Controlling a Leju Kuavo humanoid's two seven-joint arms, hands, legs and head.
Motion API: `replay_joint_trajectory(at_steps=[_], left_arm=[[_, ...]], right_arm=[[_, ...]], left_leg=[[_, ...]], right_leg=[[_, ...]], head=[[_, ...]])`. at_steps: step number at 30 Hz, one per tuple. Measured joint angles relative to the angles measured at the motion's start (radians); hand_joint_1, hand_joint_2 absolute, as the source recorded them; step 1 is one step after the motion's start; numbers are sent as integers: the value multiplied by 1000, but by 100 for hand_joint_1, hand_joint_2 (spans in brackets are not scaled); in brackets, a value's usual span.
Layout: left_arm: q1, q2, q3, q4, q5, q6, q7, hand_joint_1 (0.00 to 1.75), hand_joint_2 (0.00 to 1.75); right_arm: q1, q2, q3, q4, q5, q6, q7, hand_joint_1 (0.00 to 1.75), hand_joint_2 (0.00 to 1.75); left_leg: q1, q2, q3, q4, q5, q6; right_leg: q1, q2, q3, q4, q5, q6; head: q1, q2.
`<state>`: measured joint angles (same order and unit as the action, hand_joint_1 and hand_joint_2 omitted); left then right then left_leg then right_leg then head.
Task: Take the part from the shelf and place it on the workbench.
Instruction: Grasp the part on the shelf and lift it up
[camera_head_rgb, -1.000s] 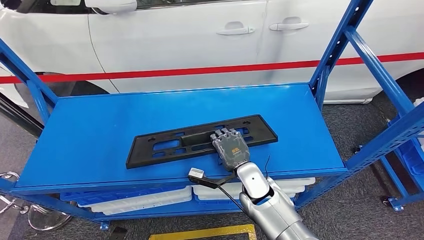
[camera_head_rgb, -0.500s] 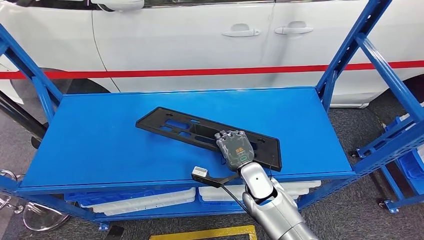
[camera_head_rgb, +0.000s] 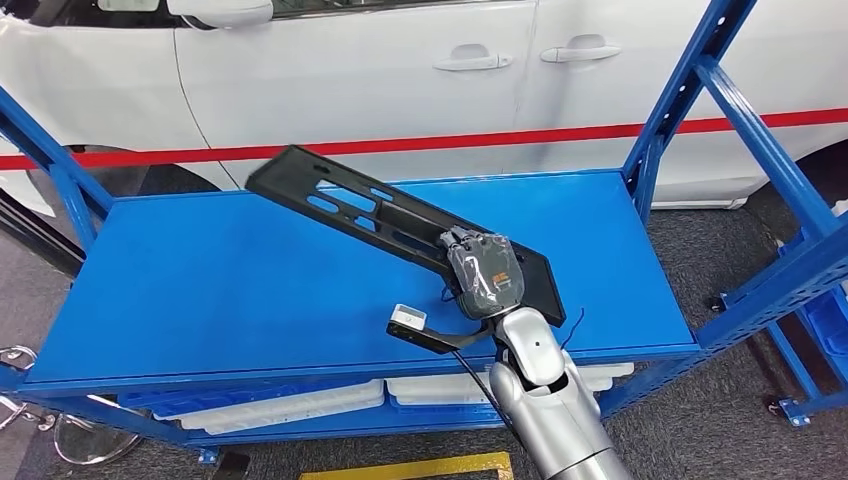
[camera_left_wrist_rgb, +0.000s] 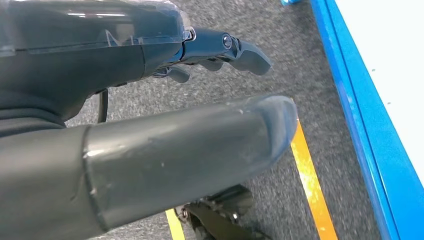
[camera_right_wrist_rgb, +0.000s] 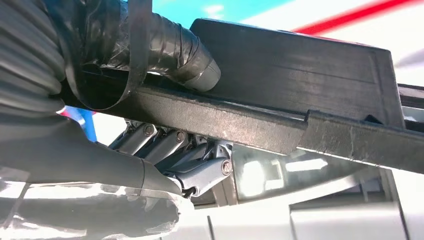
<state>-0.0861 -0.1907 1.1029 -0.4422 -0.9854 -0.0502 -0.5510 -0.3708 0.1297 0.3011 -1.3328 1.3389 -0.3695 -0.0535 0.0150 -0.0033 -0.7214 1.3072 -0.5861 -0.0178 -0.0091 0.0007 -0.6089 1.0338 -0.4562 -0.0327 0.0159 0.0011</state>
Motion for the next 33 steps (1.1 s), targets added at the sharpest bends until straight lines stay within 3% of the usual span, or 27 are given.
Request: replay_joint_trajectory(at_steps=[1,3,5,7,10,13,14,15,16,17,19,20,21,25,27,29,30,31,33], left_arm=[[2,0,2,-2,8,7,0,0,0],[5,-1,4,-8,16,15,-5,0,0],[8,-2,8,-16,20,18,-13,0,87],[13,-4,13,-21,22,15,-23,0,175],[26,-6,25,-23,25,-14,-44,0,175],[31,-7,33,-23,25,-43,-55,0,175],[31,-8,35,-23,24,-47,-55,0,175],[32,-9,37,-23,21,-50,-56,0,175],[33,-10,39,-23,18,-54,-56,0,175],[33,-12,41,-22,14,-59,-58,0,175],[31,-15,44,-21,4,-70,-63,0,175],[28,-16,45,-20,-2,-74,-68,0,175],[26,-17,45,-19,-7,-79,-73,0,175],[16,-17,42,-12,-26,-89,-86,0,175],[15,-16,36,-10,-45,-77,-85,0,175],[15,-16,27,-6,-65,-57,-79,0,175],[16,-15,24,-5,-70,-50,-76,0,175],[17,-14,22,-3,-73,-45,-75,0,175],[17,-12,19,-1,-73,-42,-71,0,175]], right_arm=[[4,10,-3,-43,-47,1,-24,175,175],[9,27,-4,-129,-122,11,-57,175,175],[12,36,-3,-203,-176,23,-78,175,175],[21,39,0,-260,-212,32,-95,175,175],[47,39,23,-335,-275,44,-135,175,175],[61,38,61,-392,-356,69,-175,175,175],[67,38,72,-405,-376,78,-182,175,175],[73,37,83,-416,-395,90,-187,175,175],[78,35,92,-427,-415,104,-192,175,175],[81,33,102,-438,-438,121,-197,175,175],[83,30,126,-463,-488,154,-207,175,175],[83,29,141,-476,-508,167,-211,175,175],[84,28,157,-487,-524,177,-214,175,175],[87,22,209,-516,-554,191,-216,175,175],[88,21,223,-524,-559,194,-216,175,175],[93,18,233,-526,-557,198,-214,175,175],[97,16,237,-526,-554,201,-212,175,175],[101,14,239,-526,-551,202,-210,175,175],[105,12,241,-527,-545,202,-208,175,175]], left_leg=[[0,0,8,-21,24,1],[0,0,66,-148,95,7],[-5,-1,119,-256,132,15],[-9,-2,132,-282,130,21],[-2,-1,138,-294,135,38],[0,2,140,-298,135,51],[0,2,140,-297,134,53],[0,2,141,-296,133,54],[0,1,141,-294,132,54],[0,-1,143,-292,130,53],[-3,-3,144,-285,123,47],[-5,-3,143,-282,121,42],[-6,-3,142,-281,119,37],[-3,-2,139,-270,105,15],[-1,-1,106,-193,56,7],[0,-1,46,-62,-3,1],[1,-1,26,-20,-12,0],[1,-1,20,-9,-4,-1],[1,-1,65,-107,61,3]], right_leg=[[0,1,1,2,-2,0],[0,3,7,4,-7,3],[3,3,12,5,-12,11],[6,3,12,2,-11,19],[7,2,3,25,-32,31],[4,2,-73,190,-119,40],[3,2,-103,250,-140,42],[2,2,-121,282,-143,43],[1,2,-120,276,-125,42],[0,2,-100,230,-92,41],[1,1,-36,94,-27,35],[2,1,-14,46,-12,32],[4,2,-3,20,-8,30],[3,4,2,5,-5,12],[0,2,5,0,-2,3],[1,1,5,-1,-2,0],[2,1,5,0,-2,0],[2,1,5,0,-2,0],[3,3,6,2,-3,1]], head=[[0,0],[0,0],[0,0],[0,0],[0,0],[0,0],[0,0],[0,0],[0,0],[0,0],[0,0],[0,0],[0,0],[0,0],[0,0],[0,0],[0,0],[0,0],[0,0]])
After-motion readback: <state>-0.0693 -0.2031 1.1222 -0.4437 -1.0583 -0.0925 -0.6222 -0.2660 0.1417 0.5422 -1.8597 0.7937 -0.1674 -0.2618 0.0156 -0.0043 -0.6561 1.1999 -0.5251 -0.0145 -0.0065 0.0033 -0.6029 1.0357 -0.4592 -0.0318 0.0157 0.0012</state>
